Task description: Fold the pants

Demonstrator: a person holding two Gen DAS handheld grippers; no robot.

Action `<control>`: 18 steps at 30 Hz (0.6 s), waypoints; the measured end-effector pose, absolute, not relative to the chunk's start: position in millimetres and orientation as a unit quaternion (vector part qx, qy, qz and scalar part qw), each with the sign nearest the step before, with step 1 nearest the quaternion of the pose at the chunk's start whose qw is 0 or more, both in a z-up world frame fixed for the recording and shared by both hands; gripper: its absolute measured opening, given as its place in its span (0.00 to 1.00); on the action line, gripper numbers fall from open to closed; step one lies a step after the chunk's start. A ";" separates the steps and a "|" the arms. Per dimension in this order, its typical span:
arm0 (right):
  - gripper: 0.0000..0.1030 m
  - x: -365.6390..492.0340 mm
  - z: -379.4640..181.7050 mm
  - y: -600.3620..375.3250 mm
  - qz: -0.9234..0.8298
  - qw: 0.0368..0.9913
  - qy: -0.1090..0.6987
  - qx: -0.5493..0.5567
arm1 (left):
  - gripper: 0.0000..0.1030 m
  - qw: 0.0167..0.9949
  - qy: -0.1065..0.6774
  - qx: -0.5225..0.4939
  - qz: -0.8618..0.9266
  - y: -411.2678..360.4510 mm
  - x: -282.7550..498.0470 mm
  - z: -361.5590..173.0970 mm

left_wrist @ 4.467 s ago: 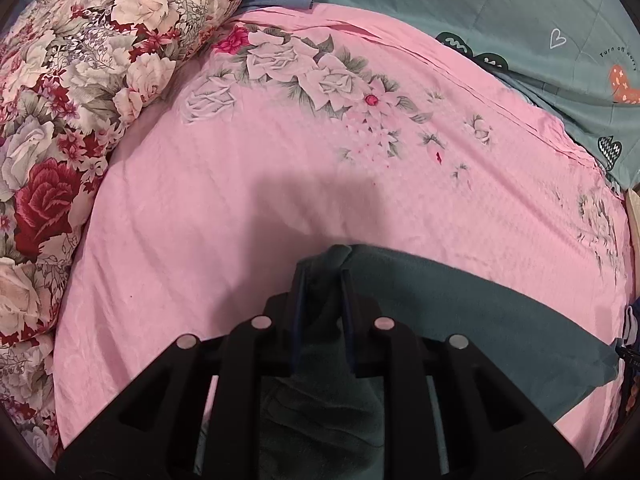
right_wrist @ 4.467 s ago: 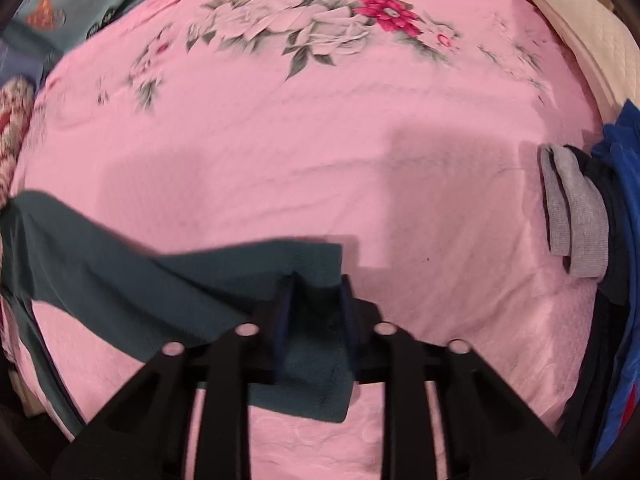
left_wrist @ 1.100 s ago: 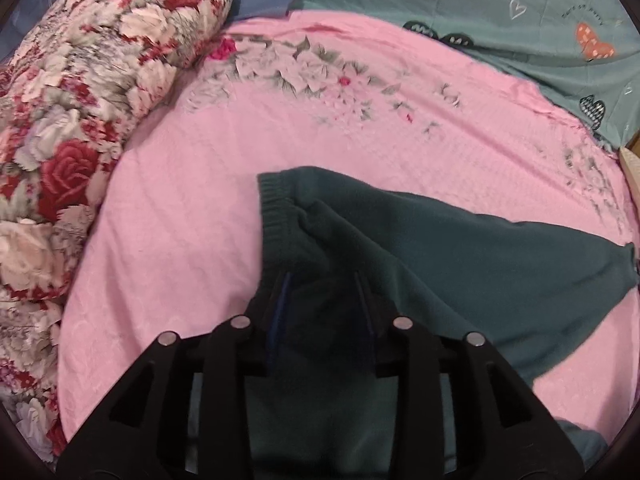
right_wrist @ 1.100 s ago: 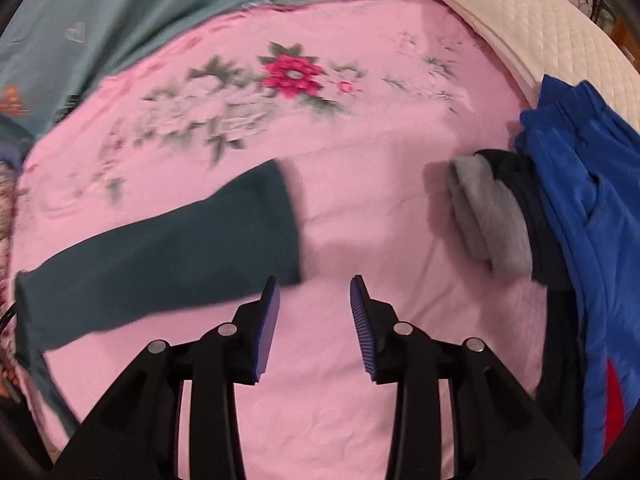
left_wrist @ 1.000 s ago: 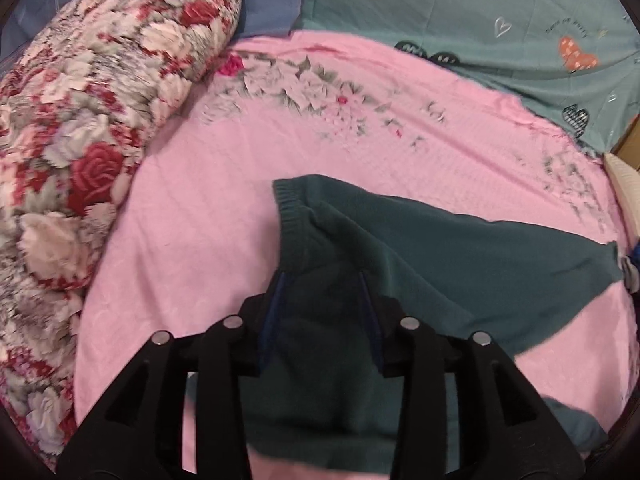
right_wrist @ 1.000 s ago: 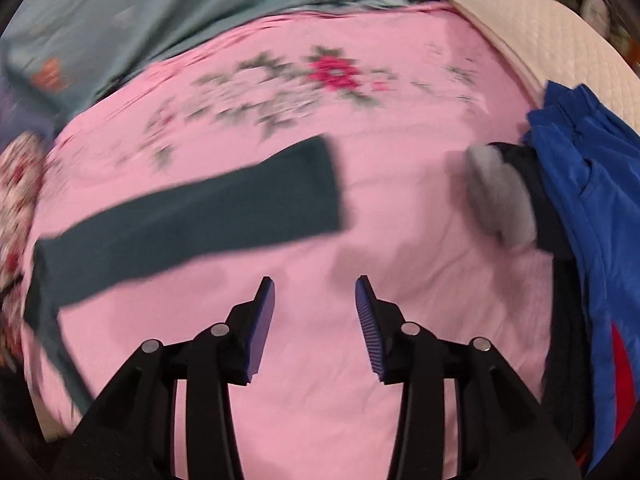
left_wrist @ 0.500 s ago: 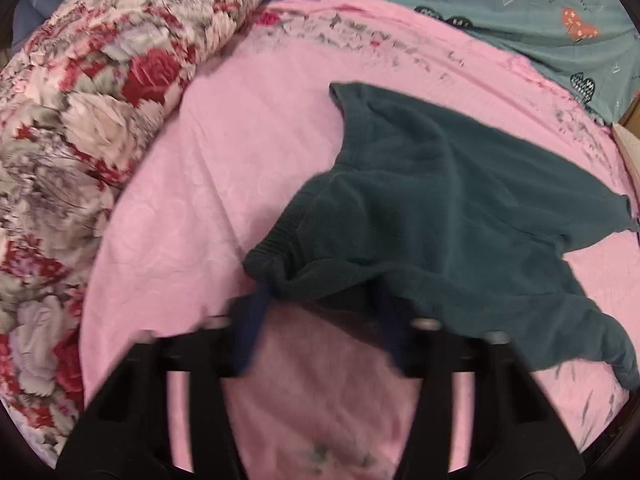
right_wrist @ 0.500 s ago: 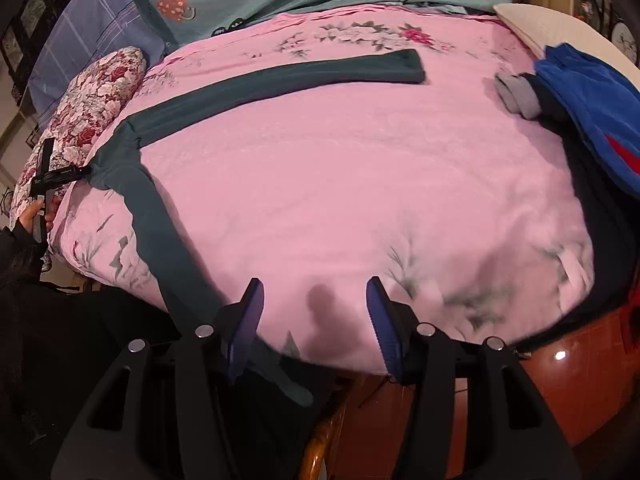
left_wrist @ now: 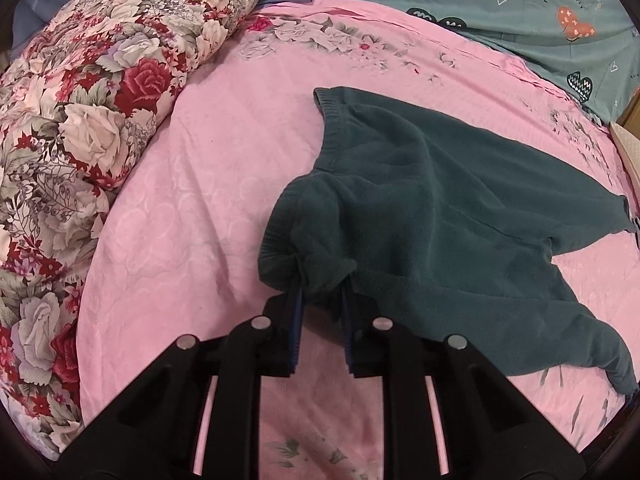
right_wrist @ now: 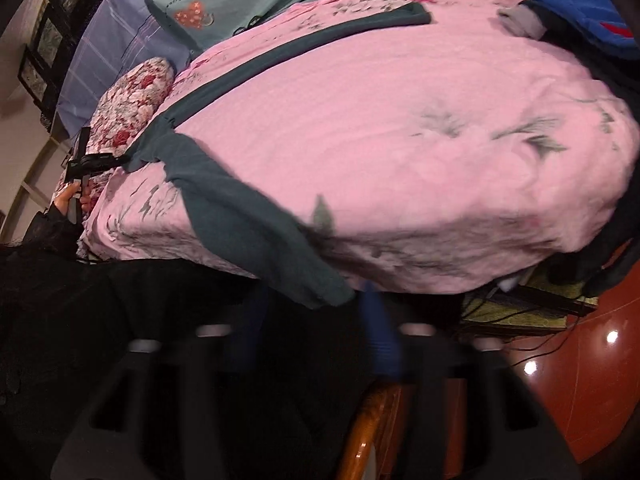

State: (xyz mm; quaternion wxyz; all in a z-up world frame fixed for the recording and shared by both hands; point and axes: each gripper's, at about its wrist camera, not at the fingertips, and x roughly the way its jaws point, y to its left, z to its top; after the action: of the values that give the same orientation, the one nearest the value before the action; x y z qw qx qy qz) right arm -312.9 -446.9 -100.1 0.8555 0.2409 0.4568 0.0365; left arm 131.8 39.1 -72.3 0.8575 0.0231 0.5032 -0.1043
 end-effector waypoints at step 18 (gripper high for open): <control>0.05 -179.0 118.5 -477.8 -0.119 0.947 0.296 -0.036 | 0.20 0.848 0.518 -0.011 -0.114 48.7 144.2 -80.1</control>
State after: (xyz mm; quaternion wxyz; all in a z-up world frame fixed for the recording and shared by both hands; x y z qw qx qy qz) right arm -179.0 -477.8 118.5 0.9470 -0.0364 0.2959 -0.1193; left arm 144.2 48.7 -80.1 0.8476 -0.0107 0.5182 -0.1135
